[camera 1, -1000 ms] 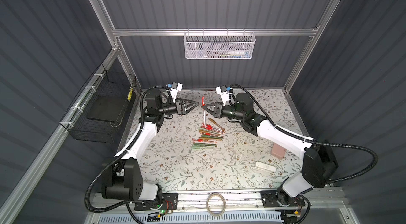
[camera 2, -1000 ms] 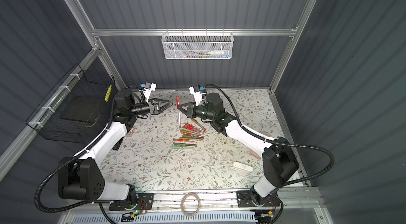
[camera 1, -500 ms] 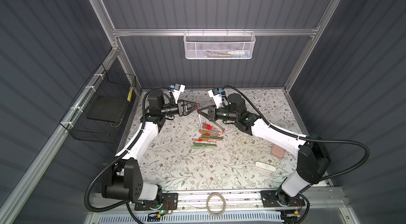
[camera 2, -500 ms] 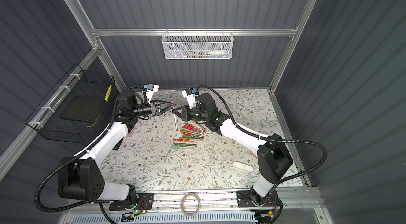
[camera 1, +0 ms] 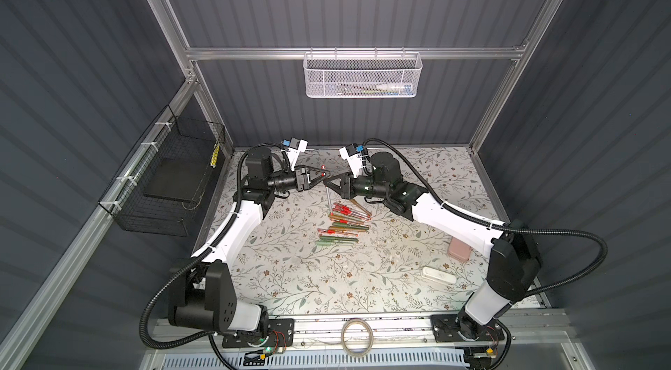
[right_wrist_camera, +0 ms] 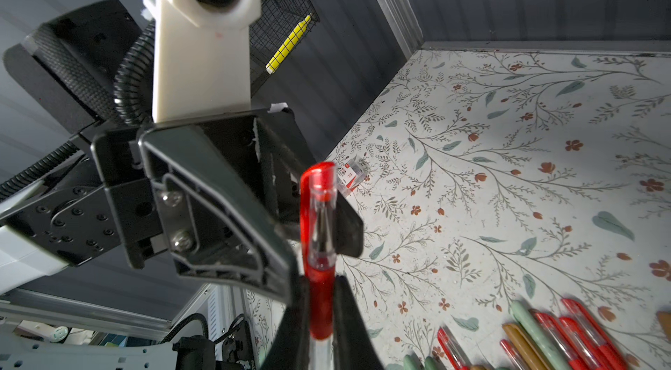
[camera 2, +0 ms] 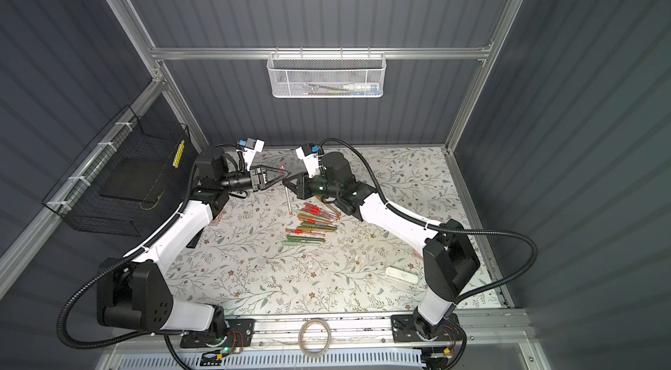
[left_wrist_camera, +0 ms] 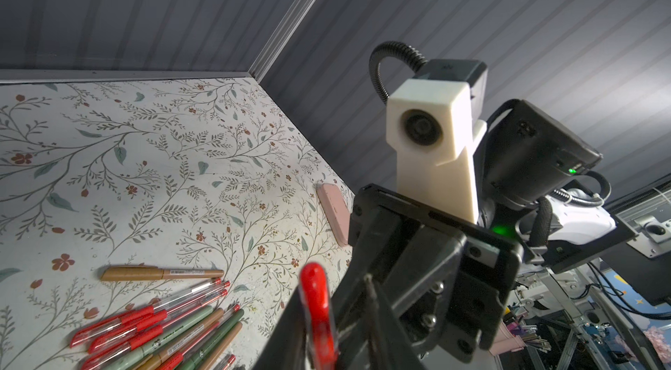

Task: Remove pen caps from pens
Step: Open the pen cap on the pen.

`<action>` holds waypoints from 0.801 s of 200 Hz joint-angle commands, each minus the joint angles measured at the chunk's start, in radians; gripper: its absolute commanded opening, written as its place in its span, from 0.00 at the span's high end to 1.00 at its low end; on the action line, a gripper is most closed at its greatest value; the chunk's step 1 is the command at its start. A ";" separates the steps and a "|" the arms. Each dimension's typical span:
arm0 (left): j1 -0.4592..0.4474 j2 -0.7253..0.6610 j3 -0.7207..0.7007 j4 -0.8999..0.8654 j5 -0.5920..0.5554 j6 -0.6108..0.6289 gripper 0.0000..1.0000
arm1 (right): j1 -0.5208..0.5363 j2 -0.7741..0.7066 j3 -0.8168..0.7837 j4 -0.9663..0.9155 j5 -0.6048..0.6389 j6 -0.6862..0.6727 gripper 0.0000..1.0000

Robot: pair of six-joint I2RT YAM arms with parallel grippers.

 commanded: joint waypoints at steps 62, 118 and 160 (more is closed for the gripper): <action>-0.005 0.006 0.042 -0.013 -0.011 -0.001 1.00 | 0.008 0.010 0.017 -0.035 0.002 -0.028 0.82; -0.002 0.006 0.027 0.023 -0.009 -0.035 1.00 | 0.016 0.023 -0.033 0.006 -0.015 -0.012 0.69; 0.007 0.007 0.023 0.040 -0.016 -0.047 1.00 | 0.016 0.029 -0.035 -0.014 -0.015 -0.014 0.93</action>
